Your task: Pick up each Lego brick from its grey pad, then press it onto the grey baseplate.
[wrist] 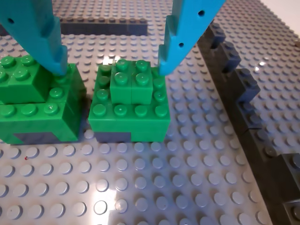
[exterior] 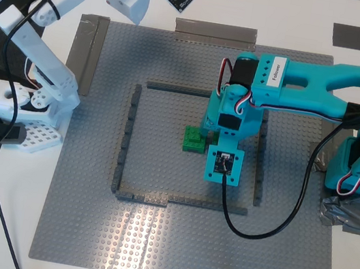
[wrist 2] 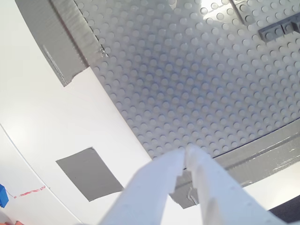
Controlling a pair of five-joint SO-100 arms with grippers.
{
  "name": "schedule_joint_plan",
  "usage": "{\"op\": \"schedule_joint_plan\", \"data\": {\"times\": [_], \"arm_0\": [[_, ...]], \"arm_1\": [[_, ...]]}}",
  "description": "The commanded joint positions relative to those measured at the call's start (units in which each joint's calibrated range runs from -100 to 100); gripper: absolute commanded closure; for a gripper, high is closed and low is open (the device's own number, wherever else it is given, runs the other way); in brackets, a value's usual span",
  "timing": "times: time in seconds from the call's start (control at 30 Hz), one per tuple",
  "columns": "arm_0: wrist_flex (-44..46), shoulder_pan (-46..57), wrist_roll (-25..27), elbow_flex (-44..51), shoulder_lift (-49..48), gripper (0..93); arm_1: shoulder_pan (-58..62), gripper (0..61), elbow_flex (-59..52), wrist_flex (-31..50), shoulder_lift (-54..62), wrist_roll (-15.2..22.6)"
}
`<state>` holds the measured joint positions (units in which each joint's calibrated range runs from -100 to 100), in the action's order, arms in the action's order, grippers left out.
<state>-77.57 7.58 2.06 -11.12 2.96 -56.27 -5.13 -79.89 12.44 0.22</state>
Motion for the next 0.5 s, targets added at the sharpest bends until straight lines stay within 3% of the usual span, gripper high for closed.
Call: {"op": "schedule_joint_plan", "data": {"times": [0.0, 0.47], "arm_0": [[-0.3, 0.5, -0.1, 2.5, -1.0, 70.8], [-14.3, 1.1, -0.1, 19.1, -1.0, 71.4]], "arm_1": [[0.5, 61.3, 1.4, -0.2, 4.0, 0.2], [0.5, 61.3, 0.6, -0.5, 4.7, 0.4]]}}
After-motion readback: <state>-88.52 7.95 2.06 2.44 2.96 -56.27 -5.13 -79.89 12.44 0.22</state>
